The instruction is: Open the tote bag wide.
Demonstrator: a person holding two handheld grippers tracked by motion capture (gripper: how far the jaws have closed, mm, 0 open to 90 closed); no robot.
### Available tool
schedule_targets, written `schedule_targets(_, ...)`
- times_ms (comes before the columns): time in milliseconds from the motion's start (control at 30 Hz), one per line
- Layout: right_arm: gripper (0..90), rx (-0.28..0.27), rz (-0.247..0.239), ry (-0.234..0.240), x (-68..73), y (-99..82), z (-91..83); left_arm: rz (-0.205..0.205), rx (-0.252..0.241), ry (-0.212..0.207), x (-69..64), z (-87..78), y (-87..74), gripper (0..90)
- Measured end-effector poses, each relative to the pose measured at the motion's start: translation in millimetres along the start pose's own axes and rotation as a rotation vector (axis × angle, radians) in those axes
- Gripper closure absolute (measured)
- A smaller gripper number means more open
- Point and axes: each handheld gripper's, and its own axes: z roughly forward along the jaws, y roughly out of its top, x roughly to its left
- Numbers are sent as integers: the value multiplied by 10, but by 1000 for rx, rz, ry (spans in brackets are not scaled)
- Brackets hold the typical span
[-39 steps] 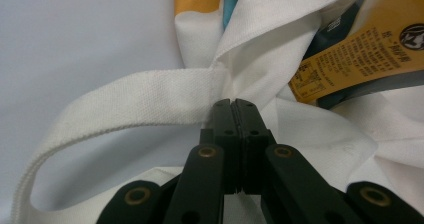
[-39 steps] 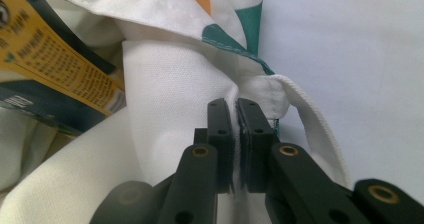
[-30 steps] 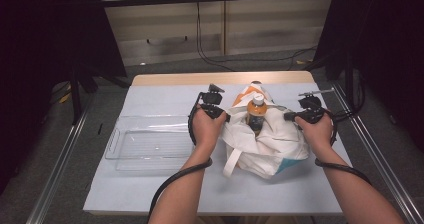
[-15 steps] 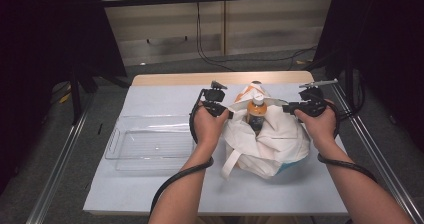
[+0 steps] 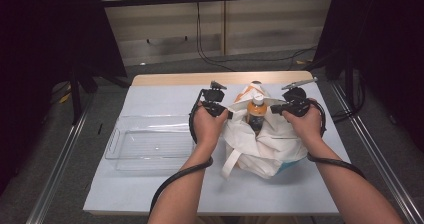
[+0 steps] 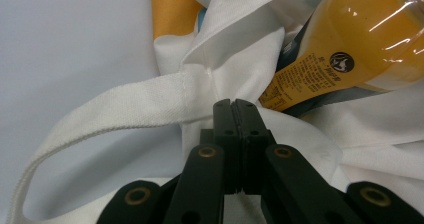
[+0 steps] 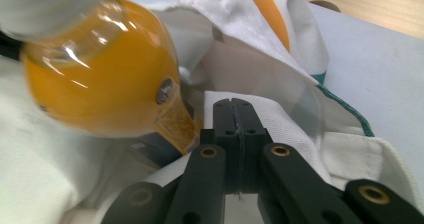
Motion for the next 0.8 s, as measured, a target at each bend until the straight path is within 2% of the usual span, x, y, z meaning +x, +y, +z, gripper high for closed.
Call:
schedule_targets(200,900,30,16,1,-60,-27,72,-1,12,9,16,14,-2,894)
schedule_targets(267,900,56,17,-7,-76,-40,120,-3,12,17,24,24,-15,894)
schedule_targets(467,900,66,32,-7,-120,-87,198,-12,21,17,57,44,-34,894)
schedule_targets(700,900,73,60,-4,-178,-129,254,-20,48,40,74,91,-42,895)
schedule_targets(733,900,74,64,-6,-179,-131,255,-21,52,56,79,100,-44,895)
schedule_targets(800,900,74,63,-7,-190,-142,268,-23,60,55,90,111,-52,895)
